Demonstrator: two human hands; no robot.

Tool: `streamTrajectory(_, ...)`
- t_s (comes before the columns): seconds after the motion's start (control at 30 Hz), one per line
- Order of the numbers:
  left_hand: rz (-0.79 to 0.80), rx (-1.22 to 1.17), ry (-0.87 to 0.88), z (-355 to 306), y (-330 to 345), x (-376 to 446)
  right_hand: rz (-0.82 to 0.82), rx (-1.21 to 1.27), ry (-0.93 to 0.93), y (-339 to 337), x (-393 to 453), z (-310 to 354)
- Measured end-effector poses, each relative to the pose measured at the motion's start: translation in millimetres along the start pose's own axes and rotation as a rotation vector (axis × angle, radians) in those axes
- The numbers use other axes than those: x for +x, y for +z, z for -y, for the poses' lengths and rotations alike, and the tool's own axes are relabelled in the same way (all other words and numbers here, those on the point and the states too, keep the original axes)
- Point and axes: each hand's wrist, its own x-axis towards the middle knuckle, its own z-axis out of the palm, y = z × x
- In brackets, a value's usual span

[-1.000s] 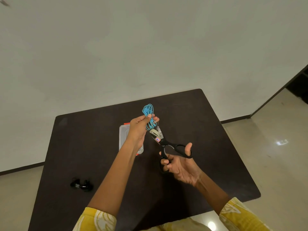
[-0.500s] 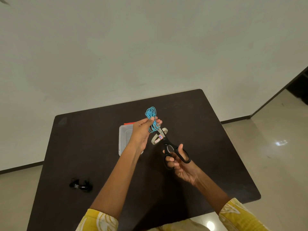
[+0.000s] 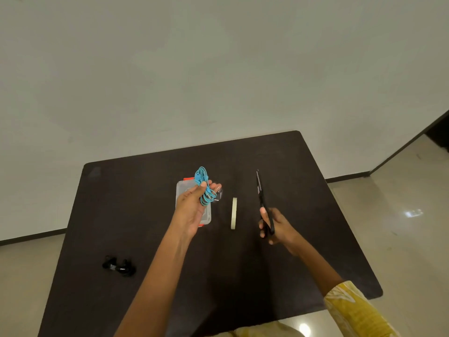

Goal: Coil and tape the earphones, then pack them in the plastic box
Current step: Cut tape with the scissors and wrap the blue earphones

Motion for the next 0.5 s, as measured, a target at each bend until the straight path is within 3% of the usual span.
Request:
streamTrajectory(0.2,-0.062,-0.032,-0.051,15,-25,-15,-0.319,-0.771,-0.071,6,29,-16)
streamTrajectory(0.4,-0.05,-0.139,-0.09,21,-40,-27,-0.39,-1.03,-0.049,18,36,-24)
streamTrajectory(0.5,-0.063,-0.148,-0.095,21,-46,-30,-0.487,-0.988,-0.15,40,30,-23)
